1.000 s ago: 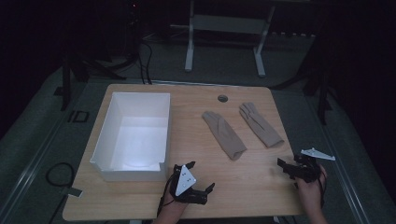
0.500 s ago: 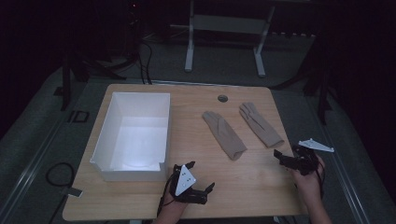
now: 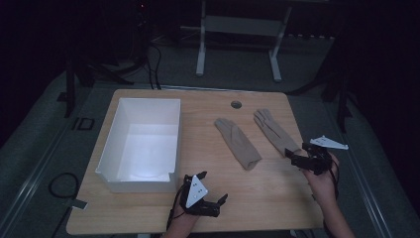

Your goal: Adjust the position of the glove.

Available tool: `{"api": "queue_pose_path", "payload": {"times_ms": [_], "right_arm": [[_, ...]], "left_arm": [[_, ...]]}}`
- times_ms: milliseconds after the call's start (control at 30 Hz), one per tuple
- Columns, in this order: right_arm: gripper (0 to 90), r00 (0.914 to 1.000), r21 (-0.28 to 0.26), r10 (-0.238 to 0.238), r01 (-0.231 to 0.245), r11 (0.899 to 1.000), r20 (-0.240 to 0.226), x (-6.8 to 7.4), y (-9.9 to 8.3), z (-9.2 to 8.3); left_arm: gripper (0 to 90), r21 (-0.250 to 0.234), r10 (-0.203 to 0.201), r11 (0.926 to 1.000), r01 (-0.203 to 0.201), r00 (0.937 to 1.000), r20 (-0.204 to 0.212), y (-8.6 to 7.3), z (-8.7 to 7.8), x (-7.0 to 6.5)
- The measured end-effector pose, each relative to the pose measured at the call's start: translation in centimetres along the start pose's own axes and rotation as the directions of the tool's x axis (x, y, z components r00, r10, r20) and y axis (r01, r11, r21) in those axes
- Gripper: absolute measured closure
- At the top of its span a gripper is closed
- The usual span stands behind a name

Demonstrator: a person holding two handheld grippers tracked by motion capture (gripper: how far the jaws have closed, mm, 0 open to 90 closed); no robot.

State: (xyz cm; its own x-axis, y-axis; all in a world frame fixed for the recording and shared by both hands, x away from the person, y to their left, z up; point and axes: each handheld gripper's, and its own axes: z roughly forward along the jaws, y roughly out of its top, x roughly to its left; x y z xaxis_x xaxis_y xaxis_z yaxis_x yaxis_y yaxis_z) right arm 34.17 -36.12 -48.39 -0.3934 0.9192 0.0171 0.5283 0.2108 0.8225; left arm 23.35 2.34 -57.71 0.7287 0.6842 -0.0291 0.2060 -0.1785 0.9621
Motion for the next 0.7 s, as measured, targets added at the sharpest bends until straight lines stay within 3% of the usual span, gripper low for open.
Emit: {"api": "queue_pose_path", "payload": {"times_ms": [400, 700], "right_arm": [[20.9, 0.9980, -0.045, -0.033, 0.031, 0.999, -0.054, 2.1, 2.9, 1.8], [22.3, 0.9886, -0.064, -0.070, 0.062, 0.996, -0.133, 4.4, 4.6, 4.2]], "left_arm": [[1.6, -0.001, 0.002, 1.0000, -0.002, 1.0000, 0.003, 0.0, 0.0, 0.0], [1.6, 0.000, 0.002, 1.0000, -0.002, 1.0000, 0.005, 0.0, 0.0, 0.0]]}}
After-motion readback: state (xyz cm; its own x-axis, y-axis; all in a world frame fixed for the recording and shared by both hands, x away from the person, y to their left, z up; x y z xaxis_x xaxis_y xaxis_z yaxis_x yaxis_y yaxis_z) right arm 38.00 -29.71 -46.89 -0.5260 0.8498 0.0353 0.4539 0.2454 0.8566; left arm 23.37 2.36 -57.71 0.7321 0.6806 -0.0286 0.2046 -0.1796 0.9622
